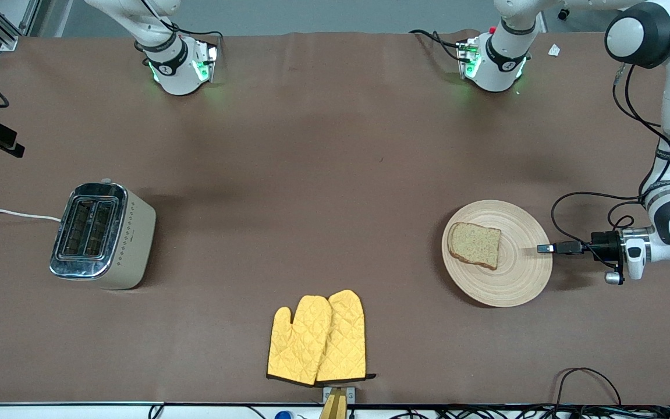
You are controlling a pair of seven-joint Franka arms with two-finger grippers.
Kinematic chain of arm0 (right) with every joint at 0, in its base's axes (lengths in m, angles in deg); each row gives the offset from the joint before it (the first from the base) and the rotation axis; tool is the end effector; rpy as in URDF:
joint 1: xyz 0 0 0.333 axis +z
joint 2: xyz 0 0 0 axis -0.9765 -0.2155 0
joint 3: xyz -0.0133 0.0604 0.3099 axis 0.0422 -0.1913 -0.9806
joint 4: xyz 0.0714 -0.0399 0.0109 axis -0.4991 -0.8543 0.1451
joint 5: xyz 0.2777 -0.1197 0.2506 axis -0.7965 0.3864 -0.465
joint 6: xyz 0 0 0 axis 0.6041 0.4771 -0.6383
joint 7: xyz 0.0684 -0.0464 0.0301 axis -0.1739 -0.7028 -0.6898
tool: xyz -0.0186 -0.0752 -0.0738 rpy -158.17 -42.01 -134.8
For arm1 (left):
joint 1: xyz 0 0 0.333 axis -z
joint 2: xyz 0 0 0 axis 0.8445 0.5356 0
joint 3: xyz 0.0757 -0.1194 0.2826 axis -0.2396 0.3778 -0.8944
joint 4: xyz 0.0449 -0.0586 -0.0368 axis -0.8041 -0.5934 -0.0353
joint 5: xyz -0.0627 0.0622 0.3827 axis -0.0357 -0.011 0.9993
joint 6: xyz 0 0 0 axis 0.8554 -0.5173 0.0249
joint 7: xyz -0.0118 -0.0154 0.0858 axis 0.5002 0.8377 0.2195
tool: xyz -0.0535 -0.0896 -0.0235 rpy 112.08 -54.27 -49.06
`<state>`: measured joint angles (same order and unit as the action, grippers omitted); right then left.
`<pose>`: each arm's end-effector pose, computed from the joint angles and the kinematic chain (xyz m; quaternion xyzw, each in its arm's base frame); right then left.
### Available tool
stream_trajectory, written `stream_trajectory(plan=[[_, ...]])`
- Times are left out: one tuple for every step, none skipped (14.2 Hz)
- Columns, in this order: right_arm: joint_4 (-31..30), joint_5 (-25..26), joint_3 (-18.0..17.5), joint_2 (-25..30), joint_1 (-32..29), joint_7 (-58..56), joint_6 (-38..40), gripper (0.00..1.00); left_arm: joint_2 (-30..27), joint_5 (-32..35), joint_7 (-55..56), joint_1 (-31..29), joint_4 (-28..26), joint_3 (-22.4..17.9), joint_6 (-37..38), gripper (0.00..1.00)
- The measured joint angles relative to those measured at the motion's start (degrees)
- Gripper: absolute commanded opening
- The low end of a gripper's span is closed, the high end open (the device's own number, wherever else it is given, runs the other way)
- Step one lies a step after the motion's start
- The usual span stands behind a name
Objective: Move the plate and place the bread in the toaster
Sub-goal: 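Grip the plate rim with the left gripper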
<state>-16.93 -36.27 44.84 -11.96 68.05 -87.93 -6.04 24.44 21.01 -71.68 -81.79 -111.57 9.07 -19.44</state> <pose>0.5462 -0.0636 0.6393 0.9995 -0.0254 -0.0175 0.0019 0.6371 0.1631 0.1399 0.8749 0.0538 -0.0759 0.4752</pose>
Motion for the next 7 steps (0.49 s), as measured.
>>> stream_trajectory(plan=[[0.0, 0.0, 0.0, 0.0, 0.0, 0.0, 0.0, 1.00, 0.1, -0.2, 0.0, 0.0, 0.0, 0.0, -0.1, 0.08], [0.0, 0.0, 0.0, 0.0, 0.0, 0.0, 0.0, 1.00, 0.1, -0.5, 0.0, 0.0, 0.0, 0.0, -0.1, 0.05], [0.0, 0.0, 0.0, 0.0, 0.0, 0.0, 0.0, 1.00, 0.2, -0.7, -0.1, 0.0, 0.0, 0.0, -0.2, 0.02], [0.0, 0.0, 0.0, 0.0, 0.0, 0.0, -0.1, 1.00, 0.1, -1.3, -0.6, -0.1, 0.1, 0.0, 0.3, 0.01], [0.0, 0.0, 0.0, 0.0, 0.0, 0.0, -0.1, 1.00, 0.2, -1.3, -0.7, -0.1, 0.2, 0.0, 0.2, 0.01], [0.0, 0.0, 0.0, 0.0, 0.0, 0.0, -0.2, 1.00, 0.2, -1.3, -0.7, -0.1, 0.2, 0.1, 0.2, 0.01], [0.0, 0.0, 0.0, 0.0, 0.0, 0.0, -0.3, 1.00, 0.2, -1.3, -0.7, -0.1, 0.2, 0.1, 0.2, 0.00]])
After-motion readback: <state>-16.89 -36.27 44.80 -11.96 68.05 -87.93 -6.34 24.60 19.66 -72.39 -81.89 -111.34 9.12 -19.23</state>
